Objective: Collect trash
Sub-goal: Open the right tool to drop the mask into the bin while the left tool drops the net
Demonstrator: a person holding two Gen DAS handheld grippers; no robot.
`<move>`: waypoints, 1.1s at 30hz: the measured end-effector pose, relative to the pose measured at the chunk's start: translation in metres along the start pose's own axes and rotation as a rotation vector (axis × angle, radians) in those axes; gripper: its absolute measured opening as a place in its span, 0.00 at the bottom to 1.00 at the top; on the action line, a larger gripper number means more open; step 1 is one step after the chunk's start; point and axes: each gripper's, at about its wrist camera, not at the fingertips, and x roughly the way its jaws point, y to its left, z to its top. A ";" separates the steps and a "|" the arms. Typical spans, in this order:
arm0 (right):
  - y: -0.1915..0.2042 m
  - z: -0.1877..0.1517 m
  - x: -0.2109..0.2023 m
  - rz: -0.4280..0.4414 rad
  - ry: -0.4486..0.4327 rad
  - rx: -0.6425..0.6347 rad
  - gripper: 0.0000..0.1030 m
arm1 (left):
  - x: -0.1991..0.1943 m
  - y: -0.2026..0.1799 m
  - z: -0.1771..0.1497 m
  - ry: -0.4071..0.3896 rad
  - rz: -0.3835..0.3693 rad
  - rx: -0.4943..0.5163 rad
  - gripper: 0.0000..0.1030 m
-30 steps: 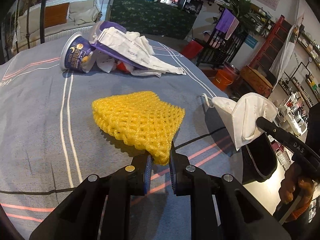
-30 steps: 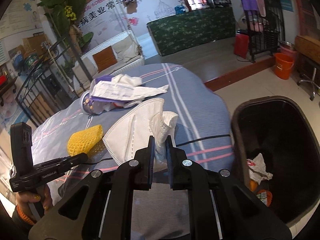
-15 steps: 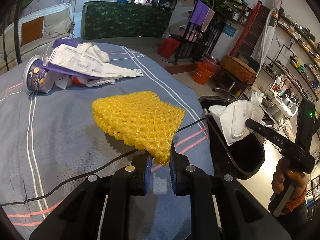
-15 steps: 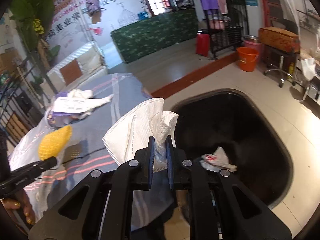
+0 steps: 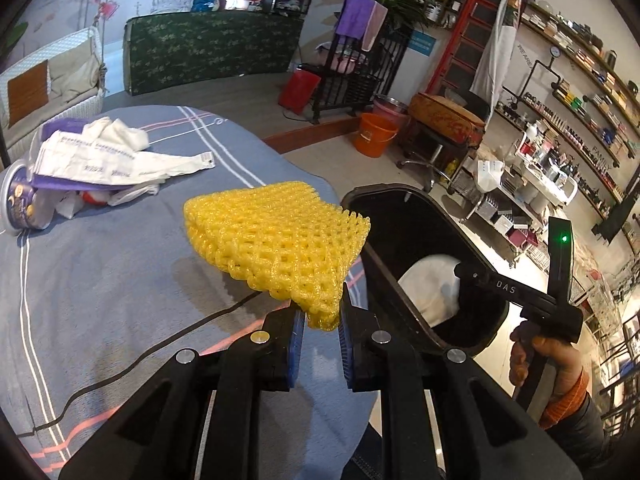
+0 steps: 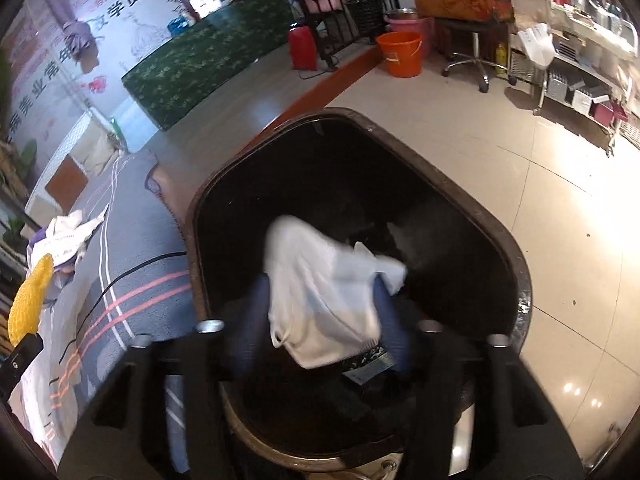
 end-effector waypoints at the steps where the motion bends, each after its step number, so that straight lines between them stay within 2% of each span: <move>1: 0.001 -0.002 -0.002 -0.003 -0.009 -0.005 0.65 | 0.002 -0.003 0.000 0.005 -0.003 0.005 0.16; 6: 0.006 -0.003 -0.003 0.012 -0.022 -0.008 0.65 | 0.014 -0.015 0.003 0.031 -0.041 0.004 0.16; 11: 0.006 -0.001 -0.006 0.017 -0.024 -0.001 0.65 | 0.024 -0.029 0.009 0.040 -0.062 0.048 0.16; 14: 0.004 0.000 -0.013 0.003 -0.054 -0.005 0.65 | 0.030 -0.039 0.011 0.047 -0.079 0.073 0.16; 17: -0.002 0.004 -0.018 -0.009 -0.075 0.017 0.69 | 0.036 -0.047 0.013 0.052 -0.092 0.081 0.16; 27: -0.016 0.004 -0.017 -0.010 -0.064 0.063 0.71 | 0.055 -0.064 0.018 0.087 -0.135 0.103 0.16; 30: -0.018 0.003 -0.018 -0.004 -0.072 0.078 0.79 | 0.062 -0.065 0.017 0.101 -0.135 0.114 0.16; 33: -0.017 0.003 -0.019 -0.008 -0.082 0.078 0.80 | 0.068 -0.063 0.018 0.120 -0.137 0.115 0.16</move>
